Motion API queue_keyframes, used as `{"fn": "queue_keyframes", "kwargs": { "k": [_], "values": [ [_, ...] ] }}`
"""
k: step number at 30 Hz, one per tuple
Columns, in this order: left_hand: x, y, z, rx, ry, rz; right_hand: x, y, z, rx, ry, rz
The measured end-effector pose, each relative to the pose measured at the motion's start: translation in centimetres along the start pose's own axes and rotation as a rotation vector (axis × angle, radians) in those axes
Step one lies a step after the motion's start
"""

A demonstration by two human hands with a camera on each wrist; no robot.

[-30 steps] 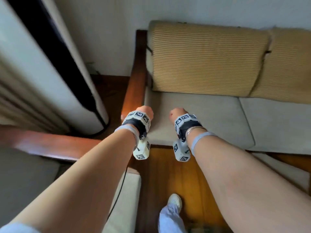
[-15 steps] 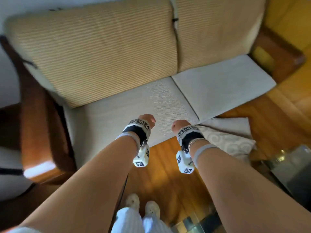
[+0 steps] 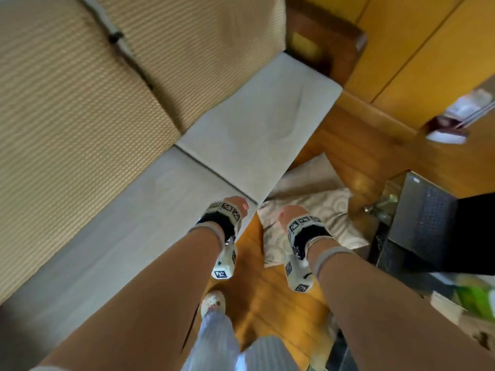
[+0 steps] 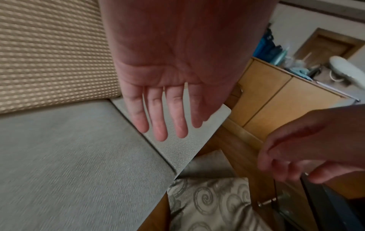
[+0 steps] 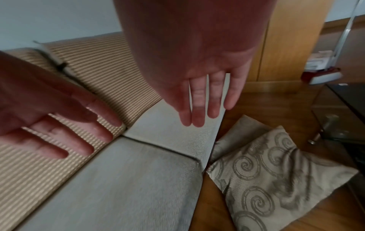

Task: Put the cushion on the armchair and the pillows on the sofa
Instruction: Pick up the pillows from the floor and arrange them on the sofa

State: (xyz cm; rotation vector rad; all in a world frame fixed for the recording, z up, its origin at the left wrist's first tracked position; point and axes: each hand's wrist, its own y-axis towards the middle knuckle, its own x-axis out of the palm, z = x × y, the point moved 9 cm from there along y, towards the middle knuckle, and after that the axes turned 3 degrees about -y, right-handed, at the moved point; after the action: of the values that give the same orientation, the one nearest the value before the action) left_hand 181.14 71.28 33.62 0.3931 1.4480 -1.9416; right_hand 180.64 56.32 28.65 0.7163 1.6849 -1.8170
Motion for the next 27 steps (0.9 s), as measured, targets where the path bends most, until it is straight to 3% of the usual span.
{"fn": "queue_keyframes", "kwargs": {
  "k": [3, 10, 15, 18, 27],
  "values": [
    [-1.1, 4.7, 2.5, 0.018, 0.081, -0.041, 0.1, 3.1, 2.8, 0.029, 0.048, 0.013],
    [-0.5, 14.8, 9.6, 0.061, 0.180, -0.117, 0.1, 9.7, 10.5, 0.060, 0.083, -0.106],
    [1.3, 23.5, 14.9, 0.077, 0.271, -0.125, 0.2, 17.4, 16.0, 0.058, 0.113, -0.119],
    [4.3, 30.5, 16.3, 0.035, 0.253, -0.120, 2.8, 21.9, 18.1, 0.009, 0.117, -0.172],
    [15.6, 52.9, 17.7, 0.070, 0.362, -0.166, 14.0, 40.5, 23.5, 0.161, 0.465, -0.086]
  ]
}}
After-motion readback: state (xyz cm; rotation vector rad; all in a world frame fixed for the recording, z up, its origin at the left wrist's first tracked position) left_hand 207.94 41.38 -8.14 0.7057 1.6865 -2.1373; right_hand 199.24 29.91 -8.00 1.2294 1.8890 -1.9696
